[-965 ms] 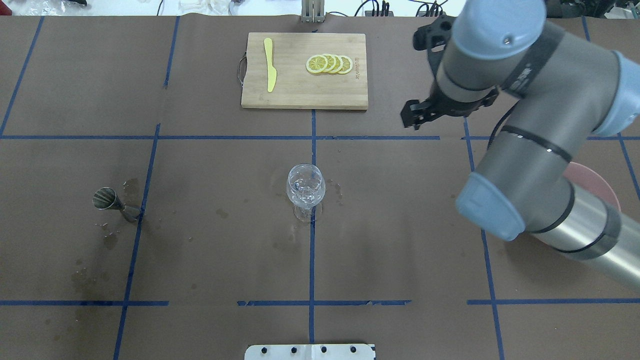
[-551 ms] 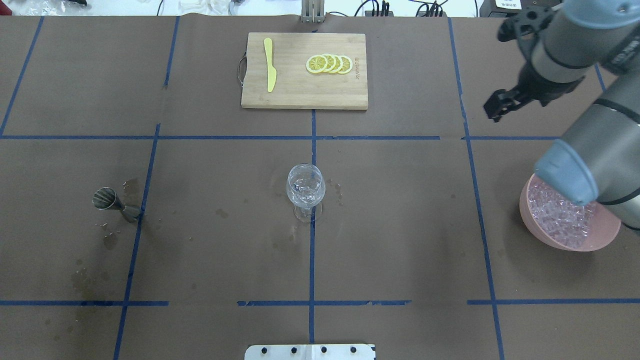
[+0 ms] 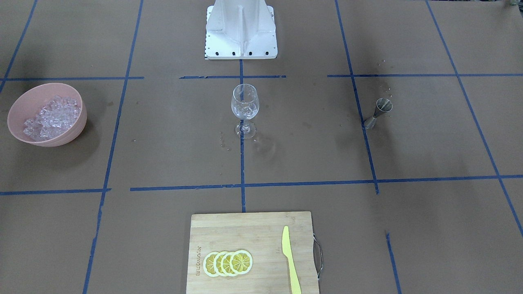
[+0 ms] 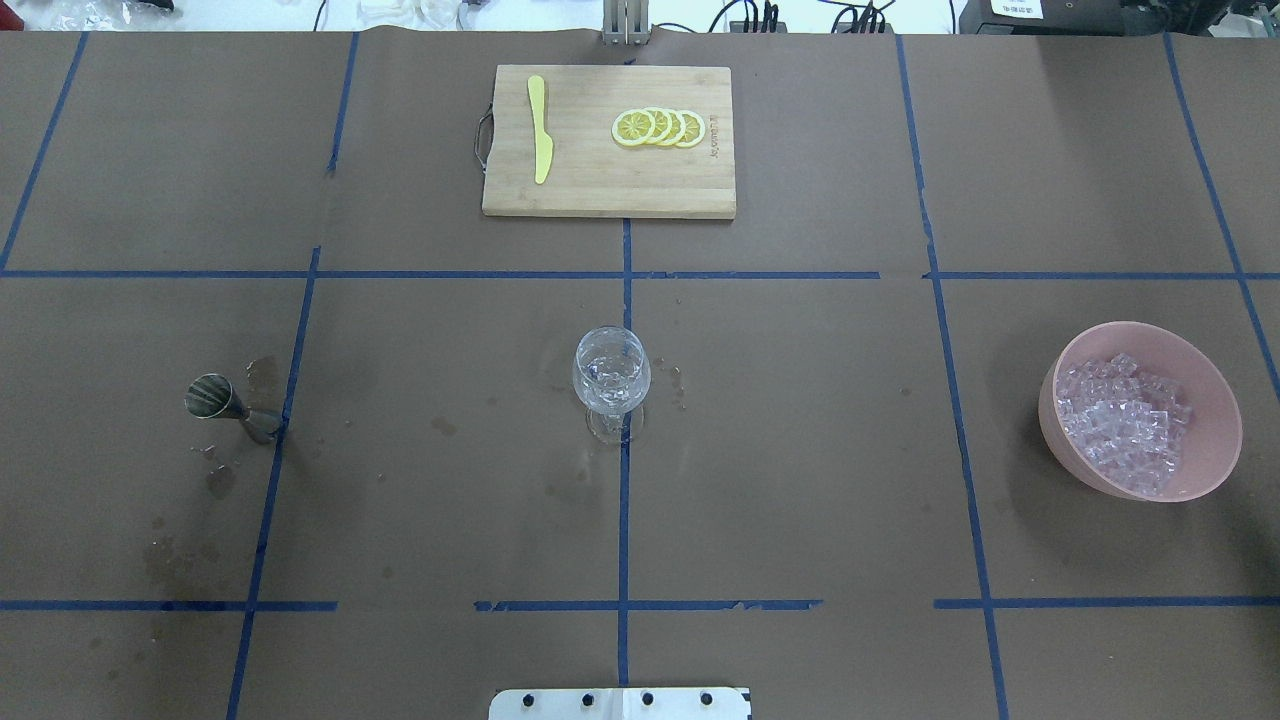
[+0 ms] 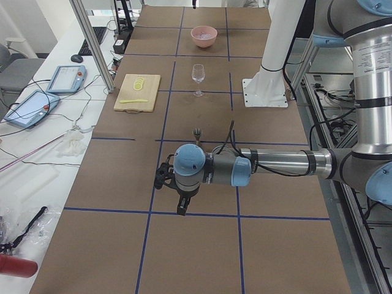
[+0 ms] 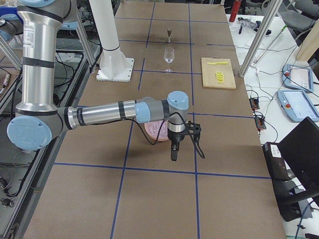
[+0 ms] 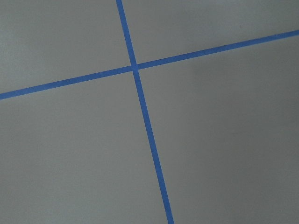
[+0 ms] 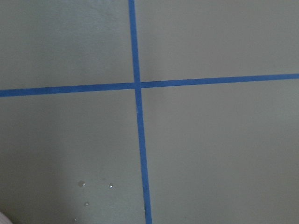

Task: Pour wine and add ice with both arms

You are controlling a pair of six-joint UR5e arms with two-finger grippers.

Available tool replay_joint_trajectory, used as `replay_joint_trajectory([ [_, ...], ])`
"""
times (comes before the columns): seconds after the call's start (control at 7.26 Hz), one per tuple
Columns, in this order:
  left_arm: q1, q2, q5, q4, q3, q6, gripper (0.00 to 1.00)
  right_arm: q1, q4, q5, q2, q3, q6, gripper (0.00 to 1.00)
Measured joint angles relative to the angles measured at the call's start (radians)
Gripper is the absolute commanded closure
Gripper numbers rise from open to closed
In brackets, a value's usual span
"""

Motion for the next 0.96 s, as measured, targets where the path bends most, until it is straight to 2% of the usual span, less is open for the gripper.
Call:
replay_joint_trajectory([
  [0.28,-0.001,0.011,-0.002,-0.001,-0.006,0.0,0.0,0.035,0.006,0.027,-0.037,-0.025,-0.131,0.0],
  [0.55,-0.001,0.016,-0.004,-0.002,-0.013,0.0,0.0,0.069,0.008,0.103,-0.103,-0.015,-0.317,0.0],
  [0.69,-0.002,0.018,-0.006,-0.002,-0.018,0.0,0.0,0.092,0.008,0.147,-0.126,-0.006,-0.371,0.0],
  [0.96,-0.001,0.018,-0.005,-0.003,-0.022,0.0,0.0,0.115,0.007,0.18,-0.144,0.004,-0.396,0.0],
])
